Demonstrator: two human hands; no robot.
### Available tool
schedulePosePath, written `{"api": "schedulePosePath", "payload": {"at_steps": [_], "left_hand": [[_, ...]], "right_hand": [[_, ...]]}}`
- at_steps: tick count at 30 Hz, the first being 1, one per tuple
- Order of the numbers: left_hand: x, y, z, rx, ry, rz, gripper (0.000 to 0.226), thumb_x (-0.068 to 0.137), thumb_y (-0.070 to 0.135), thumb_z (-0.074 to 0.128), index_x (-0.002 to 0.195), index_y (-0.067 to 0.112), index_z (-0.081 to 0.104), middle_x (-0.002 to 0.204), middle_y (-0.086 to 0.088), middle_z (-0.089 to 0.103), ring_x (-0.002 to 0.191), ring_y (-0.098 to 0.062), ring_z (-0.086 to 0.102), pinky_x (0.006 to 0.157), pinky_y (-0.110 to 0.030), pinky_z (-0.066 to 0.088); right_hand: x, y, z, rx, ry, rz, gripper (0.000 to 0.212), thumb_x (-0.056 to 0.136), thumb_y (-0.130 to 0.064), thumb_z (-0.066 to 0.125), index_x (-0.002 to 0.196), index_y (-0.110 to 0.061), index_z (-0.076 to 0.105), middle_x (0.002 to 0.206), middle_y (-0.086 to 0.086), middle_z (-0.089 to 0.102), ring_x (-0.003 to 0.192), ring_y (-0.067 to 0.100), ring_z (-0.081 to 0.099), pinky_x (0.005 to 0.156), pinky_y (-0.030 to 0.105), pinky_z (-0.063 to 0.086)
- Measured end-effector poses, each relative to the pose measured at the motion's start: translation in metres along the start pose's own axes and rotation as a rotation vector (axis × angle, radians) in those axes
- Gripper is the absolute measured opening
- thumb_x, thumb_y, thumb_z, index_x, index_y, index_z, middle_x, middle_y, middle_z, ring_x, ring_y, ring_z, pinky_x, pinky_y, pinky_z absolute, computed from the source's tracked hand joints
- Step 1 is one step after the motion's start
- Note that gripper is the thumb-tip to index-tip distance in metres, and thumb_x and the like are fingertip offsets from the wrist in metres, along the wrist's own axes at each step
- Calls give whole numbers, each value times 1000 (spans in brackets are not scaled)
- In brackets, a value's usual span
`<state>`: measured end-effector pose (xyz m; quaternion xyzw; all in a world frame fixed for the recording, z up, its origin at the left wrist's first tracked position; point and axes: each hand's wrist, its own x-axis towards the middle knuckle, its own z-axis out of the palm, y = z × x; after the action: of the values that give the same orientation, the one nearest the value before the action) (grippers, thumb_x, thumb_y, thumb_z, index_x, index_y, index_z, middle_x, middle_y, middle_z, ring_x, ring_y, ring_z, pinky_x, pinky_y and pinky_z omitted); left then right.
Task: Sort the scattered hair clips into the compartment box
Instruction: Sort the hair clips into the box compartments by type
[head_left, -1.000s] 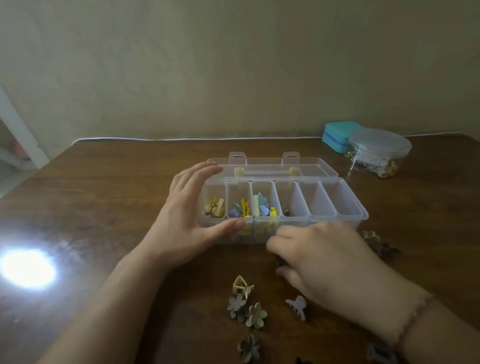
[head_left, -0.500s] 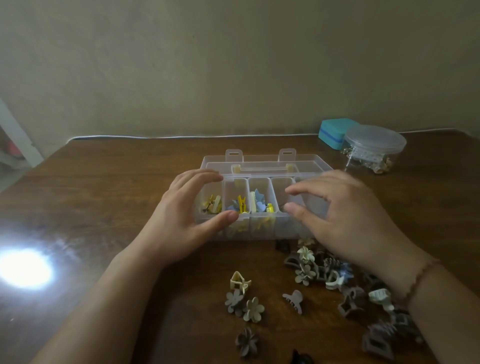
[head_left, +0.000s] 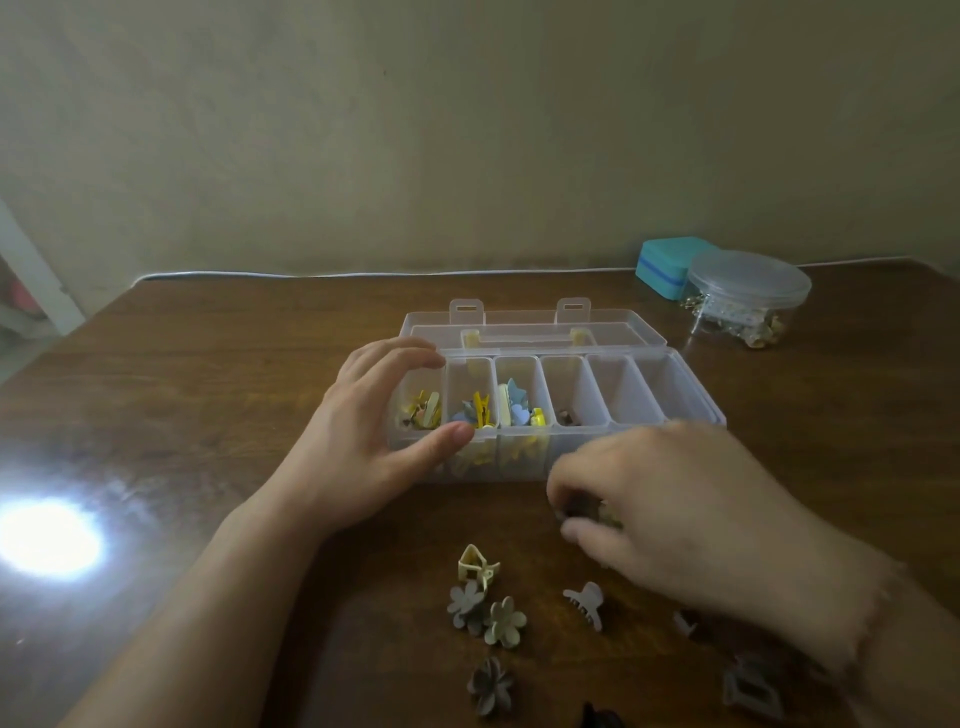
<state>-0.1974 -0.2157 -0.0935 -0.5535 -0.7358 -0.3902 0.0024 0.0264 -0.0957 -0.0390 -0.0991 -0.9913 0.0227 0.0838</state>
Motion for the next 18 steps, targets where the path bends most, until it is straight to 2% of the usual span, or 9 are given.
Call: {"api": "schedulePosePath", "payload": {"at_steps": [2,5,9,10,12,13,15,17,18], "left_hand": [[0,-1,0,-6,-6,-6,63,76,73,56,127,37,53,138,20,47,134,0,36,105,-31,36],[0,-1,0,-12,-8,-8,64,76,73,56,128,36,53,138,19,47,134,-1,36,107,-35,37],[0,-1,0,-16,-2,-9,65,76,73,56,129,35,54,138,18,48,135,-3,36,108,-38,38],[0,-1,0,-16,-3,-11,66,76,73,56,129,34,54,139,17,48,135,-4,36,109,-39,38],[0,-1,0,-18,-8,-20,67,75,73,56,129,35,54,139,17,47,135,-4,36,108,-38,38],[0,-1,0,-20,-10,-21,66,75,74,56,129,35,54,139,18,47,135,-3,36,108,-37,38],[1,-1,0,-25,-9,-14,64,75,74,56,127,36,54,138,19,48,135,-2,36,107,-34,37],[1,-2,0,-22,-2,-5,64,75,73,57,126,35,54,137,18,48,134,-2,37,107,-31,36],[1,-1,0,-24,-2,-6,64,75,73,57,126,35,55,137,18,48,134,-2,37,106,-30,35]], "right_hand": [[3,5,-6,130,103,76,24,83,-56,50,100,-41,61,78,-25,58,72,-10,54,58,15,40],[10,17,-5,256,375,181,21,81,-47,58,96,-35,67,84,-22,64,67,-11,52,52,12,30],[18,24,6,186,360,230,26,84,-50,55,100,-35,68,92,-19,68,68,-6,57,61,24,51],[17,24,6,189,377,224,27,84,-50,55,101,-34,68,92,-19,68,69,-5,58,61,25,51],[12,20,0,252,408,188,25,84,-46,57,99,-31,69,86,-18,67,64,-9,53,53,12,38],[10,17,-3,261,388,158,22,84,-45,57,95,-31,69,80,-20,64,63,-11,52,50,8,32],[8,10,-5,209,245,79,22,84,-47,55,94,-34,69,76,-22,62,65,-10,54,52,9,39],[7,4,2,91,59,54,26,89,-49,52,108,-38,65,95,-19,68,86,-2,60,73,24,52],[8,3,6,32,-2,49,29,91,-48,51,118,-41,60,109,-17,66,99,4,59,82,32,52]]}}
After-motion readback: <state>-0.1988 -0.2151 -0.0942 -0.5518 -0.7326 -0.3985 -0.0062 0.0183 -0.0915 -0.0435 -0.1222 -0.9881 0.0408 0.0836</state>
